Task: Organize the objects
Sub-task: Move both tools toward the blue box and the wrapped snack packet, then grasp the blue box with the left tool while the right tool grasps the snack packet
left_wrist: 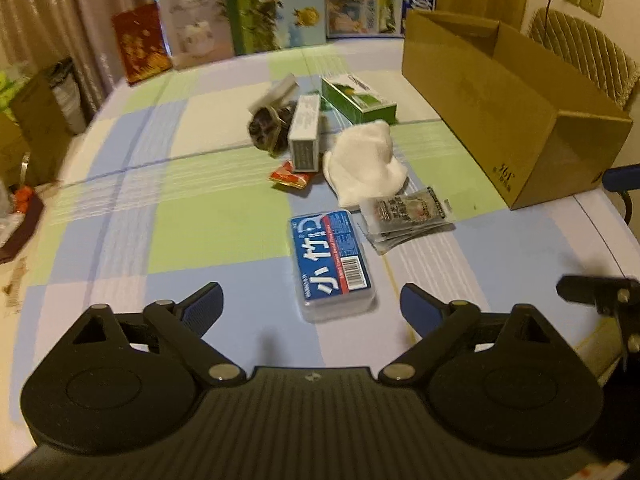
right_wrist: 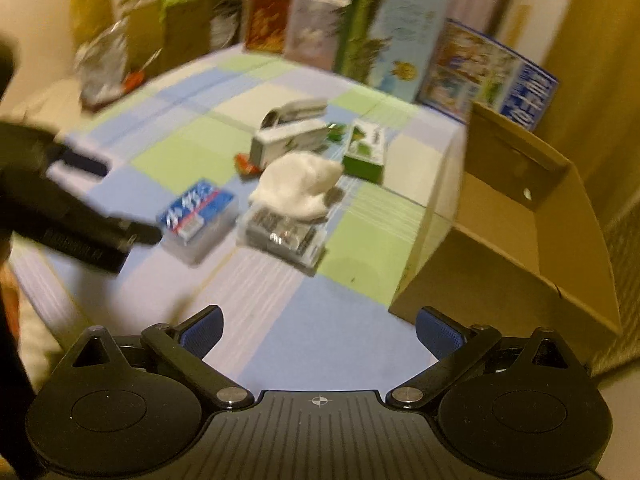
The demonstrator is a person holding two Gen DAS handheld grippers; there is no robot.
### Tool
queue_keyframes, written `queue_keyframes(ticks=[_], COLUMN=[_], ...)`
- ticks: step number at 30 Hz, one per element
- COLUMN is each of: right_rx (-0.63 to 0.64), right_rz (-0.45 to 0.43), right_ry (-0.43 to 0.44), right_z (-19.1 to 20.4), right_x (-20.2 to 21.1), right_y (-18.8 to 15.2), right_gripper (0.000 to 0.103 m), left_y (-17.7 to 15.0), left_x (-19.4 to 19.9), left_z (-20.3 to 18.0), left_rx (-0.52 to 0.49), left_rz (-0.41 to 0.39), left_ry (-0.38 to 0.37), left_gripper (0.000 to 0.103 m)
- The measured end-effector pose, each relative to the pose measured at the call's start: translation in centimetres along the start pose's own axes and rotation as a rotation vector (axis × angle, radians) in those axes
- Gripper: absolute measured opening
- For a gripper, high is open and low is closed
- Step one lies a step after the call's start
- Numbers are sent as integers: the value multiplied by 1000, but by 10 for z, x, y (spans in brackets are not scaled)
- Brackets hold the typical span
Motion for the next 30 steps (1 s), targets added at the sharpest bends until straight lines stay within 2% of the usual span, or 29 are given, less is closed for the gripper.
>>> queue_keyframes(ticks=[3, 7, 8, 10, 14, 17, 21, 23, 25, 28, 30], right_rx=[61, 189, 221, 271, 302, 329, 381, 341, 210, 91, 42], right_rz=[-1, -25, -32, -48, -76, -74, -52, -49, -4, 46, 41], right_ry=[61, 72, 70, 88, 98, 103, 120, 154, 222, 274, 301], right_z=[8, 19, 21, 24, 20, 16, 15, 10, 2, 1, 6], right_x=[-17, -41, -47, -61, -91, -117, -142, -149, -152, -144, -136], right_y=[-1, 4, 7, 13, 28, 40, 47, 49, 48, 40, 35], right_gripper=[89, 88, 88, 88, 87, 72, 70, 69, 52, 39, 38], left_y=[1, 4, 6, 8, 17, 23, 28, 28, 29, 31, 31], left_x=[-24, -47, -52, -59, -60, -59, -60, -61, -61, -60, -60], left_z=[0, -1, 1, 6, 27, 38, 47, 48, 47, 43, 40], left_rx=[-16, -44, -52, -74, -114, -120, -100, -96, -97, -105, -117], left_rz=[29, 48, 56, 76, 78, 72, 63, 68, 68, 54, 54], left_ry=[-17, -44, -44, -28, 1, -22, -57, -70, -82, -94, -102], left_gripper=[85, 76, 71, 55, 53, 53, 55, 58, 58, 61, 62])
Point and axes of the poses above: each gripper's, at about its wrist camera, not at the fingertips, and x roughly against the way its jaws point, z to its left, y to its top, the point moved 8 cm from there along -x, roughly the way its jaws point, and after that the axes turned 15 degrees about x, right-handed, at the moved point
